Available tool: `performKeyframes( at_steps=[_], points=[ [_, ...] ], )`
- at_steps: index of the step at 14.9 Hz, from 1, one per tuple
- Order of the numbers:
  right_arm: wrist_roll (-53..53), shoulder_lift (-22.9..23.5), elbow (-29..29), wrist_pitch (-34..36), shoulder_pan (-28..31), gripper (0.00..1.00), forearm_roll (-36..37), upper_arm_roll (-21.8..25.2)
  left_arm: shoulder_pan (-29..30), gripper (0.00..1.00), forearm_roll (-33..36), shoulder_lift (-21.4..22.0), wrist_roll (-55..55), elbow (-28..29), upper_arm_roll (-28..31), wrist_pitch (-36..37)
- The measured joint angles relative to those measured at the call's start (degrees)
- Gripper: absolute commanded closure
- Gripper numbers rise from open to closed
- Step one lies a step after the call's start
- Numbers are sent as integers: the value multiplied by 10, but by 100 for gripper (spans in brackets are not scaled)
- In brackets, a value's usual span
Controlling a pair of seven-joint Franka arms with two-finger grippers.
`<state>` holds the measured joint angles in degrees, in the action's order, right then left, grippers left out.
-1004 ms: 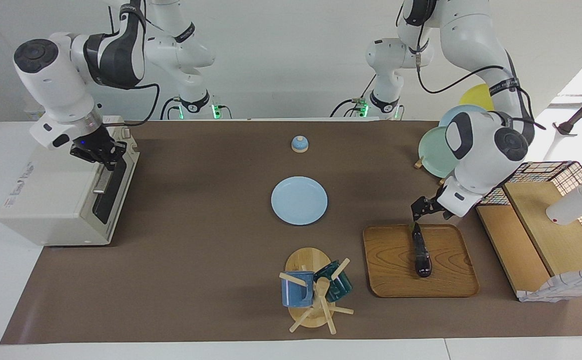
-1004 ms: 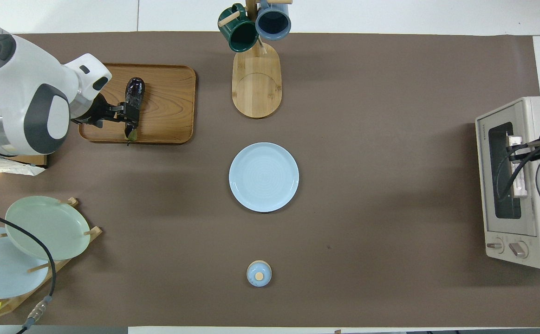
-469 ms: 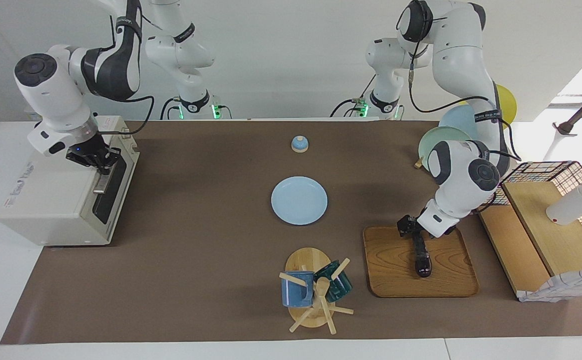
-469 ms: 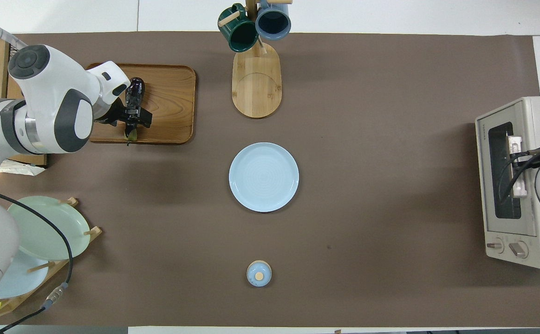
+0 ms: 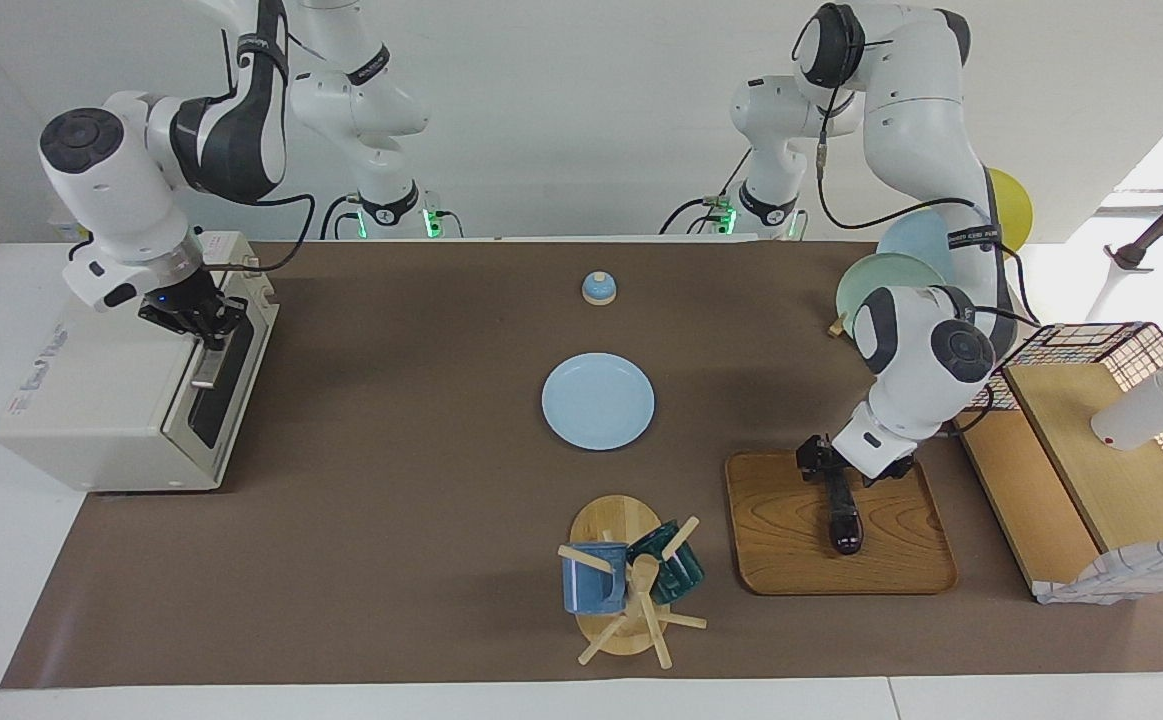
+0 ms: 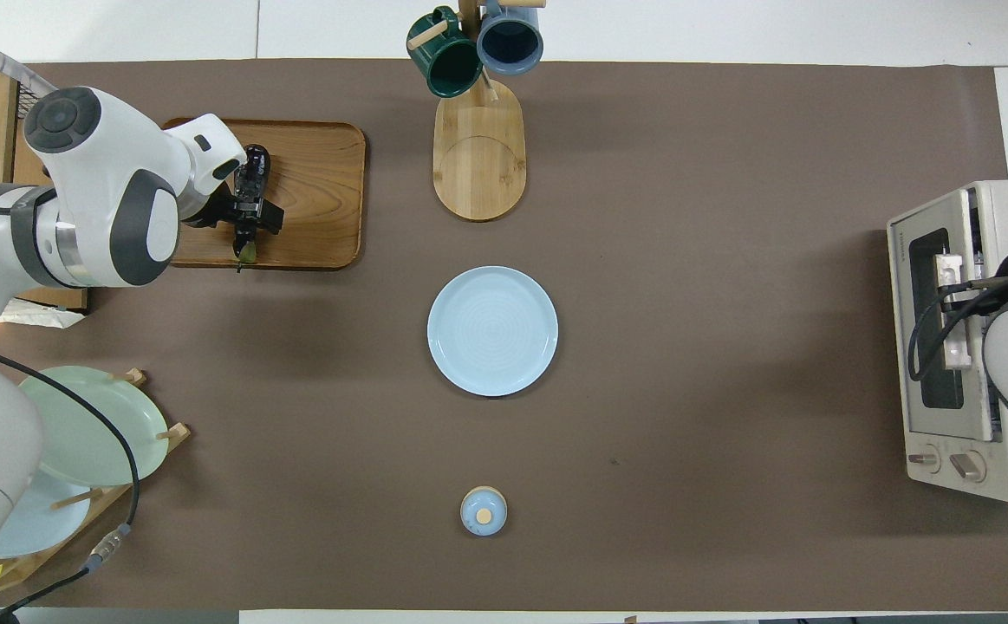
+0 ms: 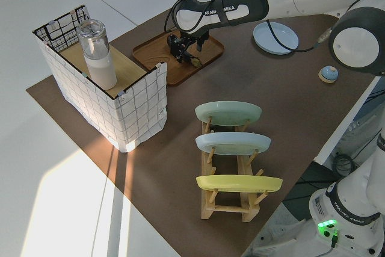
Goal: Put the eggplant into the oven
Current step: 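Grasp the eggplant with the left gripper while the right gripper opens the oven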
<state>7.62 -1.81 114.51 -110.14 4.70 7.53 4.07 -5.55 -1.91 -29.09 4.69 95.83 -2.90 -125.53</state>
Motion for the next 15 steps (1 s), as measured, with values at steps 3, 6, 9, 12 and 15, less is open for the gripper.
performKeyframes(
  at_steps=[3, 6, 9, 12, 15],
  points=[
    [-15, -3, 26, -26, -20, 100, -29, -5, 0, 24, 1, 0, 3, 0, 0, -4],
    [-18, -6, 62, -70, -37, 100, -53, -9, 0, 50, 1, 0, 3, 0, 0, -6],
    [-52, 9, 87, -110, -62, 100, -54, -11, 0, 78, 1, 0, 4, 0, 0, -7],
    [-66, 29, 111, -157, -75, 100, -61, -14, 0, 100, 1, 0, 5, 0, 0, -7],
    [-67, 39, 149, -224, -84, 100, -63, -14, 0, 100, 1, 0, 5, -1, 1, -6]
  ],
)
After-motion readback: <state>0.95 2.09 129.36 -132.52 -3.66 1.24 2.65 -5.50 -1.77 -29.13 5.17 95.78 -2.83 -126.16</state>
